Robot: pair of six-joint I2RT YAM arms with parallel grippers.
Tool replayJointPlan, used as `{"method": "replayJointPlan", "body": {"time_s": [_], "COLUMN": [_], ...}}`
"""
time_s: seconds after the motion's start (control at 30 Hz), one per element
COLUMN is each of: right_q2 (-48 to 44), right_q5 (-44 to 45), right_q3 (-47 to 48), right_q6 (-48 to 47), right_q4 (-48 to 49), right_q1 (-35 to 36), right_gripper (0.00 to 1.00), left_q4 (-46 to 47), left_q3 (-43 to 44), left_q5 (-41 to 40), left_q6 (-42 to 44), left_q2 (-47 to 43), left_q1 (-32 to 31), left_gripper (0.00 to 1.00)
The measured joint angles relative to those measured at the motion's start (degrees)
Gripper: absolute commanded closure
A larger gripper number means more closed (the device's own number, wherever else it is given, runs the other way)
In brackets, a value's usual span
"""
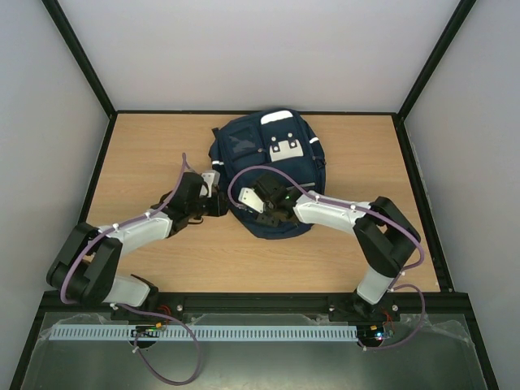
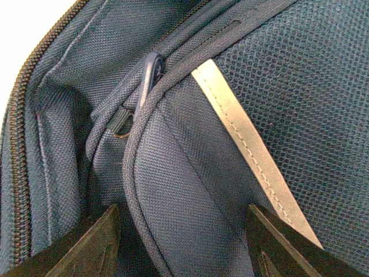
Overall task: Pack the student bag
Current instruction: Zip the student bag at the center of the board.
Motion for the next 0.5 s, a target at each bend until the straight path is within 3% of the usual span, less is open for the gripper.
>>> {"method": "replayJointPlan", "body": {"time_s": [0.1,0.27,0.33,0.5], "right_q2": [0.4,0.5,0.4,-1.6], "right_q5": [1.2,3.9,3.8,1.8], "right_q3": [-0.2,-0.6,-0.6,-0.6], "right_q6": [-0.2,-0.8,-1.2,-1.4], "right_q4": [1.2,3.1,3.6,3.8], "right_q1": [0.0,0.2,0.2,-0.5], "right_gripper": [0.51,0.90,0.95,0.96], "left_q4": [-0.4,-0.3,0.0,6.8], "left_q3": [0.0,0.0,0.0,-4.8], "left_q5": [0.0,-0.5,-0.6,-0.4], "left_q6": [0.8,1.9,2.2,4.2], "left_q2": [0.0,0.0,0.0,-3.3], "left_q1": [-0.3,-1.5,-2.2,-4.2], "left_gripper": [0.47,0.47,0.47,0.45]}}
